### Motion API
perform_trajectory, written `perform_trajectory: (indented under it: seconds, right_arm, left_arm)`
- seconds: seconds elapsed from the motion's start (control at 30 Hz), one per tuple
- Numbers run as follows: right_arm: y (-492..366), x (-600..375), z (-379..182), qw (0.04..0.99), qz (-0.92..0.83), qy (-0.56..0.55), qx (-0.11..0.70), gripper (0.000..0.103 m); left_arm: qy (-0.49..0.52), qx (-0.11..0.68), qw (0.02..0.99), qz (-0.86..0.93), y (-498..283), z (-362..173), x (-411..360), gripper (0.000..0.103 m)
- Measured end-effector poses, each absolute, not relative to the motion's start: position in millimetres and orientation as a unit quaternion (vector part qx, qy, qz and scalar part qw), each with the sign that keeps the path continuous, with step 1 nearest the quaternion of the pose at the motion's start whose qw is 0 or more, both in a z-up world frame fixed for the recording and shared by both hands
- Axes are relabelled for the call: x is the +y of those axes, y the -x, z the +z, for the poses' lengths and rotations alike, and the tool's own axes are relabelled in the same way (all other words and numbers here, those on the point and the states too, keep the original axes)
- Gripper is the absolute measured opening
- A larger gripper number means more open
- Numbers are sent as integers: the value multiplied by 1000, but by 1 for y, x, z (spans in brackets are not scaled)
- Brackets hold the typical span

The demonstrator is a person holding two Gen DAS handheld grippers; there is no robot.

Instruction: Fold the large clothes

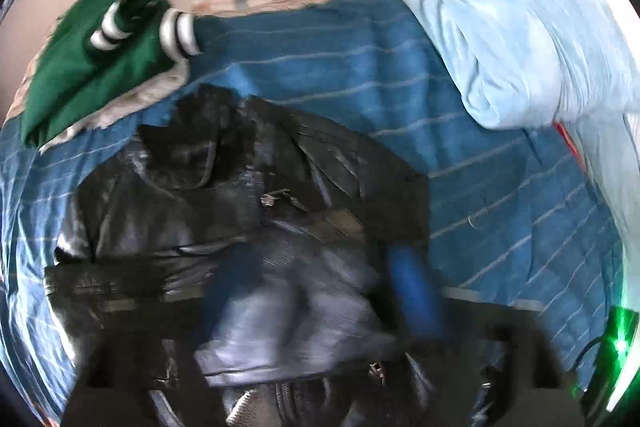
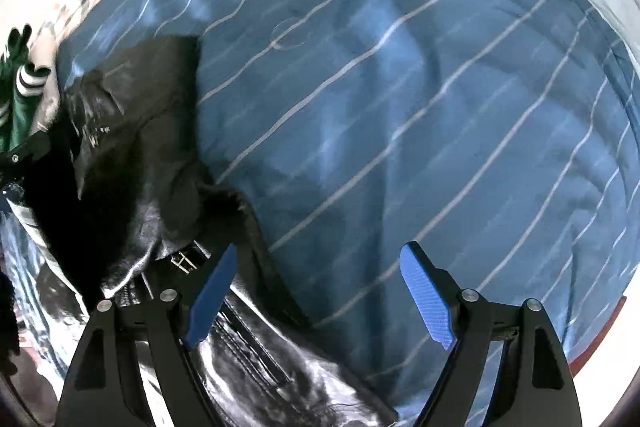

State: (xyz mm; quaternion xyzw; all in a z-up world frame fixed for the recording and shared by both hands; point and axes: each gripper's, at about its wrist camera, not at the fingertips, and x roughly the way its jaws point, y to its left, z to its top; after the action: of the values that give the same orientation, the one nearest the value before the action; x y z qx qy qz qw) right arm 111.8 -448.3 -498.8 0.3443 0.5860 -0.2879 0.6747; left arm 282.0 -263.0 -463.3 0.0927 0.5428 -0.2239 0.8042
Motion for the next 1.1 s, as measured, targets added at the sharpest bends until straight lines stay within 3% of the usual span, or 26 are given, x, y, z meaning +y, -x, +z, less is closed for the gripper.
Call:
perform_trajectory:
  seconds: [0.17,0.33,0.43,0.57,0.63,0.67,0.7,0.8,0.97,1.1]
  right_arm:
    - [-115,-461,-481,681,-249,-385,571,85]
    - [-179,-433,-473,711,-173,-398,553,85]
    - [-231,-406,-490,715,-119,-403,560,81]
    - [-296,-369,-539,691,-117,-309,643,81]
    - [-305,-354,-550,694,-143,-231,667,58]
    - [-306,-348,-548,699,-161,-195,669,29]
    - [-304,-346,-543,705,-171,-185,663,13]
    - [-287,-351,-515,725,-207,-180,631,1]
    - [-263,-372,-485,734,-273,-203,587,1]
    - [-266,-389,-506,709,-292,-231,598,1]
  left_arm:
    - [-93,534,827,-147,-284,-444,-198,94]
    - [-109,523,845,10,-285,-438,-85,94]
    - [-114,538,831,91,-285,-457,-25,94]
    - [-92,553,816,141,-284,-476,16,94]
    - [-84,554,814,153,-282,-480,26,94]
    - [-82,553,814,154,-282,-482,30,94]
    - [-84,553,814,156,-284,-485,30,94]
    - [-84,552,816,149,-285,-489,30,94]
    - [-83,564,814,116,-297,-499,27,94]
    - [-96,561,817,96,-316,-513,17,94]
